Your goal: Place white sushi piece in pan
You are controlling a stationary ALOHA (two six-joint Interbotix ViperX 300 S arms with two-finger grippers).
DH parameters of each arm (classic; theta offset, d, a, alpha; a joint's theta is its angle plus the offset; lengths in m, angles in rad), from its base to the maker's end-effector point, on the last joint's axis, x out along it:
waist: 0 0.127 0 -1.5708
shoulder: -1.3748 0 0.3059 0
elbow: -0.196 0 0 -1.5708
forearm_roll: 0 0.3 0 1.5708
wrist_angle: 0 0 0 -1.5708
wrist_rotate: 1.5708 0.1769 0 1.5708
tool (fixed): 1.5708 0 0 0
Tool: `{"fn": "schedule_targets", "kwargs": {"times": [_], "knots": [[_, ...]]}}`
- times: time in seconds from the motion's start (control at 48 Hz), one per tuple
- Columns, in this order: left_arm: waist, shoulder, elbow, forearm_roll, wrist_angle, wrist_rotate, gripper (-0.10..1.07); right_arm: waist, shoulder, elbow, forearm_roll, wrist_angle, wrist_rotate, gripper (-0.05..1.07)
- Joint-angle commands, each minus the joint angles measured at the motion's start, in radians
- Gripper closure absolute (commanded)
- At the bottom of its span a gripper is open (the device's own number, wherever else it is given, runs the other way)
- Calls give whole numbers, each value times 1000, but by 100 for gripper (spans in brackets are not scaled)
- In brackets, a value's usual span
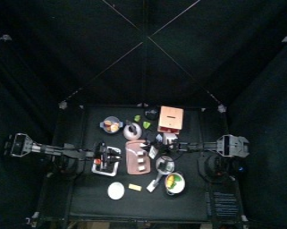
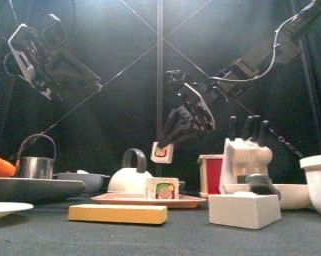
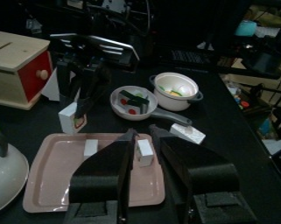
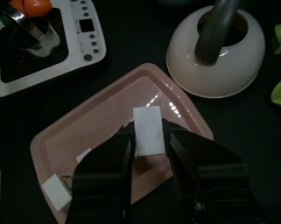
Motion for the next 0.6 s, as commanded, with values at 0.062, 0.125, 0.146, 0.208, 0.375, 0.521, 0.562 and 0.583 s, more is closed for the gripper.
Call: {"fn": "schedule_targets", "kwargs": {"times": [0.062, 0.125, 0.146, 0.208, 0.375, 0.521, 0.562, 0.583], "knots": [[-2, -5, -17, 0, -11, -2, 32, 26, -81, 14, 5, -21, 2, 45], [-3, -5, -15, 0, -9, -2, 32, 40, -114, 35, 8, -40, 2, 45], [-2, -5, -15, 0, -9, -2, 32, 44, -123, 43, 8, -46, 2, 45], [-2, -5, -14, 0, -9, 0, 32, 58, -152, 69, 9, -67, 2, 45], [-2, -5, -14, 0, -11, 0, 32, 87, -242, 158, 34, -130, 3, 45], [0, -5, -12, 0, -11, 0, 32, 112, -310, 256, 97, -170, 3, 45], [-2, -5, -11, 0, -9, 0, 32, 120, -331, 281, 106, -176, 3, 45], [-2, -5, -11, -2, -9, 0, 32, 123, -344, 295, 109, -179, 3, 45]]}}
